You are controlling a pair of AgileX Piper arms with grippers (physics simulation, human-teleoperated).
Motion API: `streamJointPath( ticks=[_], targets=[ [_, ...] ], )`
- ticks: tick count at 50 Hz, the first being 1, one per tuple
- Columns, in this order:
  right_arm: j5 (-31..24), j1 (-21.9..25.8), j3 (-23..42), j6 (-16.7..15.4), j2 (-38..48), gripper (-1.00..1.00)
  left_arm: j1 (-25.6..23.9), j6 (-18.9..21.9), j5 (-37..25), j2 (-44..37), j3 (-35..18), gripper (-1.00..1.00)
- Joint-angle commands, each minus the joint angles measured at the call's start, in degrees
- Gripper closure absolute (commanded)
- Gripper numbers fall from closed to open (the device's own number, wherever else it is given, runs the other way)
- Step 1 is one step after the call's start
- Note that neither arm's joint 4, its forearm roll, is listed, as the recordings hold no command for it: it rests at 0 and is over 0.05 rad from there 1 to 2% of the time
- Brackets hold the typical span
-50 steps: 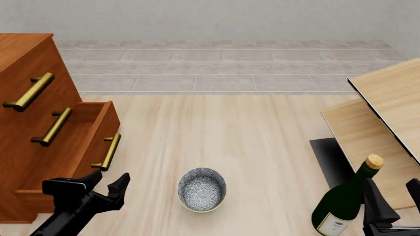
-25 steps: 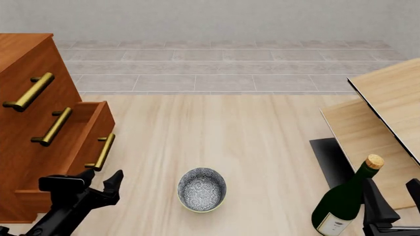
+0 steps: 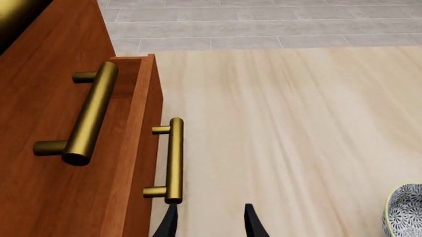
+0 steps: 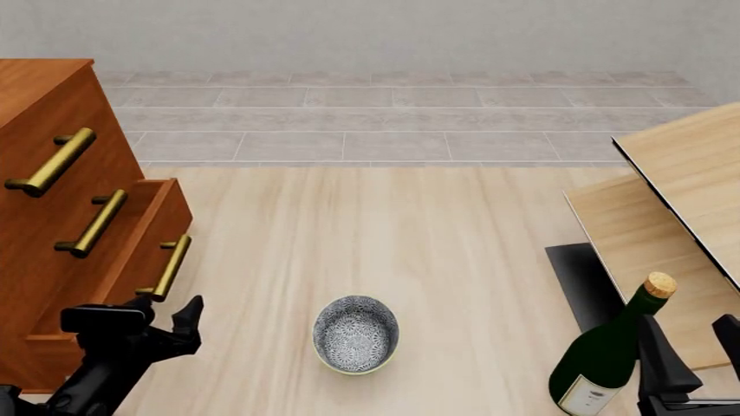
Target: Close the bottom drawer of the cabinet.
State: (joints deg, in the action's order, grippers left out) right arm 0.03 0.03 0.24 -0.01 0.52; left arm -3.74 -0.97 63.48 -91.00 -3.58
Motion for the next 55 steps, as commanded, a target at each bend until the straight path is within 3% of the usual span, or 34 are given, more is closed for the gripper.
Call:
streamJointPath(
  ticks=[1,55],
  targets=[
    [0.1,0.2,0.1,0.0,0.2,-1.00,2.7,1.7,1.8,-2.6,-0.7,-1.00],
    [0.0,-0.1,0.0,0.3,-0.1,-1.00,8.2,8.7,4.9,-5.4,-2.1,-1.00]
  ],
)
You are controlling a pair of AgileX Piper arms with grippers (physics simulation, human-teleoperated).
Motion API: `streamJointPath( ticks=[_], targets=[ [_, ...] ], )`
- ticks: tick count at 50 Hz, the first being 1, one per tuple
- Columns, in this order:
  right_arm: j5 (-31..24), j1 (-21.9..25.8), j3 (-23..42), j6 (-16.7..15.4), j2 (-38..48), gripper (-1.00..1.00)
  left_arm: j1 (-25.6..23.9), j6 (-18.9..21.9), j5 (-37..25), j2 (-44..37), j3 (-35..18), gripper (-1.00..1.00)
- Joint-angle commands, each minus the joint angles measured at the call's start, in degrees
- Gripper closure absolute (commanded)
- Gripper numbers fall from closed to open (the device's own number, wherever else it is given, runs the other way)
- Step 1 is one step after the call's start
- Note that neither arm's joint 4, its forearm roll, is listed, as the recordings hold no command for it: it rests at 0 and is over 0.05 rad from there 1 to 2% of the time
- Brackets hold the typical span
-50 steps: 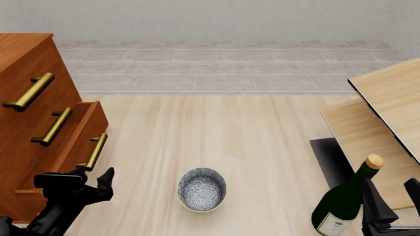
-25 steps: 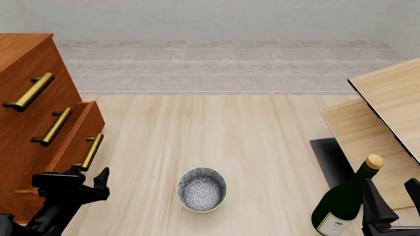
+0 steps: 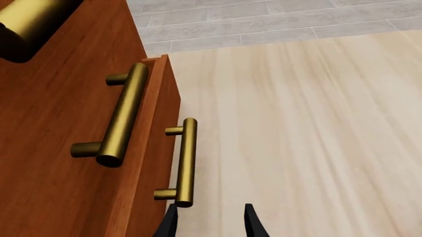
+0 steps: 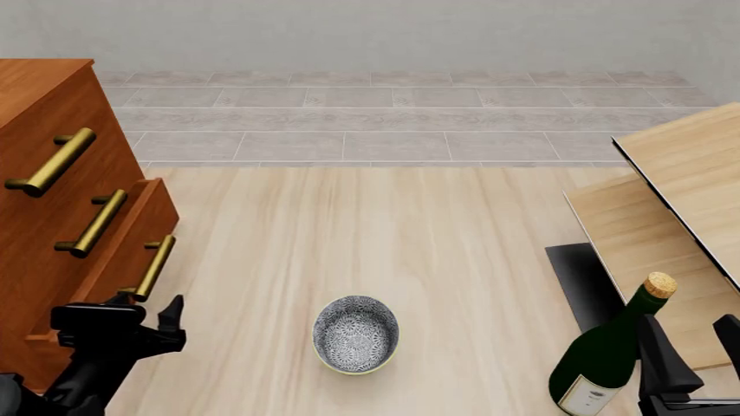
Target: Close the bottom drawer of the cabinet.
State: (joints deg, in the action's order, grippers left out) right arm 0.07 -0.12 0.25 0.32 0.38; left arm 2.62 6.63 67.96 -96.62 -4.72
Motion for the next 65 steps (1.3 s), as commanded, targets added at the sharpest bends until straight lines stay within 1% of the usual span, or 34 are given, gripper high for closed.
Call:
streamJointPath(
  ticks=[1,17,46,65],
  targets=[
    [0.0,0.1,0.1,-0.1,0.1,-1.00,1.9,1.2,0.7,0.0,-1.0,-1.00],
    [0.1,0.3,0.0,-0.4,0.3,-1.00,4.2,3.1,1.8,-1.6,-1.5,-1.00],
    [-0.1,0.1,0.1,-0.1,0.0,-1.00,6.8,3.4,1.6,-2.7,-2.4,-1.00],
    [-0.2,-0.1,0.2,0.1,-0.1,-1.00,9.2,4.7,1.8,-3.5,-3.1,-1.00]
  ],
)
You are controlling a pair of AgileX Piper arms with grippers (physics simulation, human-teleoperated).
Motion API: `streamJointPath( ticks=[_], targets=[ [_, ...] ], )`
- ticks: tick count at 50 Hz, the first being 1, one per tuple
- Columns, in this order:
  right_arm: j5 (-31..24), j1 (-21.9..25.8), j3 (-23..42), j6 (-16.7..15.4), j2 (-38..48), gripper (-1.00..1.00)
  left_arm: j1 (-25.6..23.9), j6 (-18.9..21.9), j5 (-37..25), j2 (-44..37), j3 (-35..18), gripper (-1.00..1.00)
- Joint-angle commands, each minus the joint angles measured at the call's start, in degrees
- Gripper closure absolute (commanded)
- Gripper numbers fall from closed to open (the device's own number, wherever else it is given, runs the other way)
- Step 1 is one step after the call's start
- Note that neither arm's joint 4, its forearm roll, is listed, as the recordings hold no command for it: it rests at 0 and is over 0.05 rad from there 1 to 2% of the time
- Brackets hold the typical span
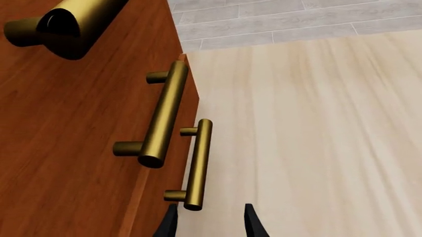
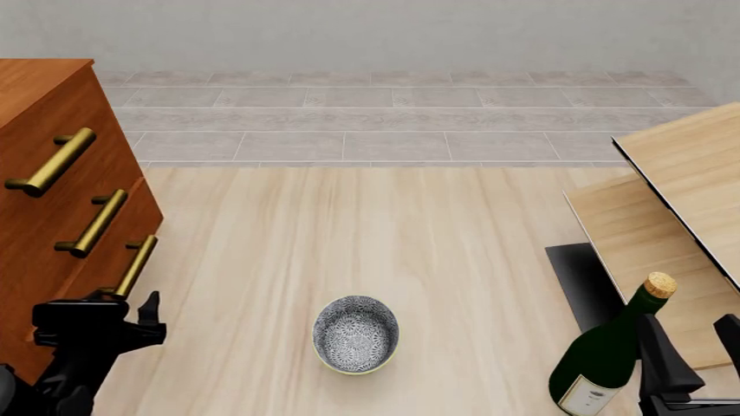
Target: Close the bottom drawer of the cabinet.
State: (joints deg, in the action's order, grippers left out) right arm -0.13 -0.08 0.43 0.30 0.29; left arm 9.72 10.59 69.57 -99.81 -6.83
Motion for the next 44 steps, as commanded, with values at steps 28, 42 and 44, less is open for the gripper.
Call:
streamJointPath(
  ticks=[28,42,44],
  targets=[
    [0.0,0.3,0.0,-0.1,0.2,-1.00,5.8,3.2,0.2,-0.9,-2.3,-1.00],
    [0.1,0.3,-0.1,0.0,0.2,-1.00,6.6,3.5,0.2,-0.6,-2.2,-1.00],
    [0.2,0.3,-0.2,0.0,0.1,-1.00,6.6,3.5,0.2,-0.7,-2.2,-1.00]
  ],
)
